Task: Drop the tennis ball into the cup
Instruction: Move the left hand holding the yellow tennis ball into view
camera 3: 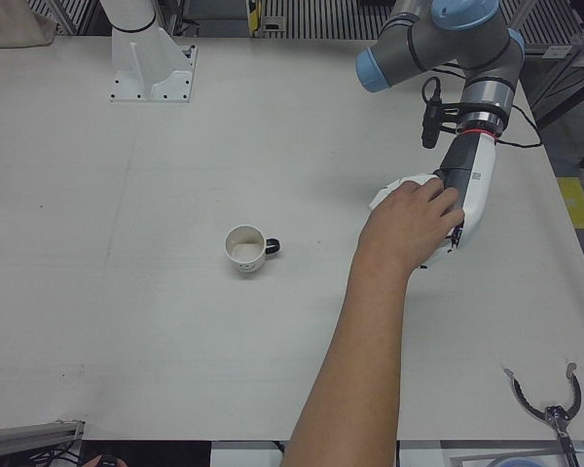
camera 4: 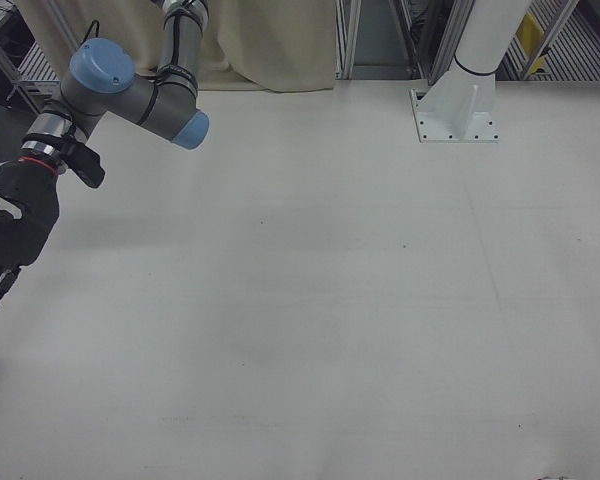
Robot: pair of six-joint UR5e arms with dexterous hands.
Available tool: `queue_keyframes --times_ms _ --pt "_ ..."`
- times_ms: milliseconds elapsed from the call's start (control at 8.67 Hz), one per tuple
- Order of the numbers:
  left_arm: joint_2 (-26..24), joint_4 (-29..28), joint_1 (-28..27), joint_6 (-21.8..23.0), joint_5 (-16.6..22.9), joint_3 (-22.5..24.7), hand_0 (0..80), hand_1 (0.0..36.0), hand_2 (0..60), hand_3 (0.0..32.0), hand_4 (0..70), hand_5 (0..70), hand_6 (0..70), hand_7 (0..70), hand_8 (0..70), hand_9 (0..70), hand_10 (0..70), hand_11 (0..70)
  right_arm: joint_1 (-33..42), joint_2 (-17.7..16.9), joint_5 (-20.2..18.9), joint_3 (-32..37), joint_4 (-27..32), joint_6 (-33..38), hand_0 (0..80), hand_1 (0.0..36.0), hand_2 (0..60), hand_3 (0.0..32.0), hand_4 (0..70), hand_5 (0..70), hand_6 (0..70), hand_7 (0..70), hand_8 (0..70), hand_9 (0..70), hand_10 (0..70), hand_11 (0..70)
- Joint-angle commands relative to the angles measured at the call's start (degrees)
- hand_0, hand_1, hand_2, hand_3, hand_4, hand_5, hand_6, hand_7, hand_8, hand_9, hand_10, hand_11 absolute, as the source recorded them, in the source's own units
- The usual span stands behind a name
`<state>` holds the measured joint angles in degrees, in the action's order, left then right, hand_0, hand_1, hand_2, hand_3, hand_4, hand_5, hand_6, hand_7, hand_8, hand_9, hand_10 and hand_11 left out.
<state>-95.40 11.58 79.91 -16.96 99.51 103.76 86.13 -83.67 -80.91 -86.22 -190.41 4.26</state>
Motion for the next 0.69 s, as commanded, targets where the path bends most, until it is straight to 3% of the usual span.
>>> queue_keyframes --times_ms 0,346,577 --pt "-1.52 1.41 -2.19 -0.35 -0.10 2.04 61.5 36.0 60.0 0.0 70.0 23.8 35.7 70.0 55.9 70.0 70.0 70.0 0.00 0.00 -0.03 0.00 -0.05 -0.05 0.0 0.0 0.0 0.0 0.0 0.0 0.0 0.0 0.0 0.0 0.0 0.0" --pt "-2.77 5.45 -10.70 -1.06 -2.38 8.10 61.7 36.0 60.0 0.0 70.0 23.3 34.7 70.0 54.3 70.0 70.0 70.0 0.00 0.00 -0.03 -0.09 0.04 0.04 0.0 0.0 0.0 0.0 0.0 0.0 0.0 0.0 0.0 0.0 0.0 0.0" --pt "-2.86 6.87 -18.08 -2.11 -5.80 9.71 61.8 36.0 60.0 0.0 70.0 23.1 34.0 70.0 53.9 70.0 70.0 70.0 0.00 0.00 -0.03 -0.09 0.04 -0.05 0.0 0.0 0.0 0.0 0.0 0.0 0.0 0.0 0.0 0.0 0.0 0.0"
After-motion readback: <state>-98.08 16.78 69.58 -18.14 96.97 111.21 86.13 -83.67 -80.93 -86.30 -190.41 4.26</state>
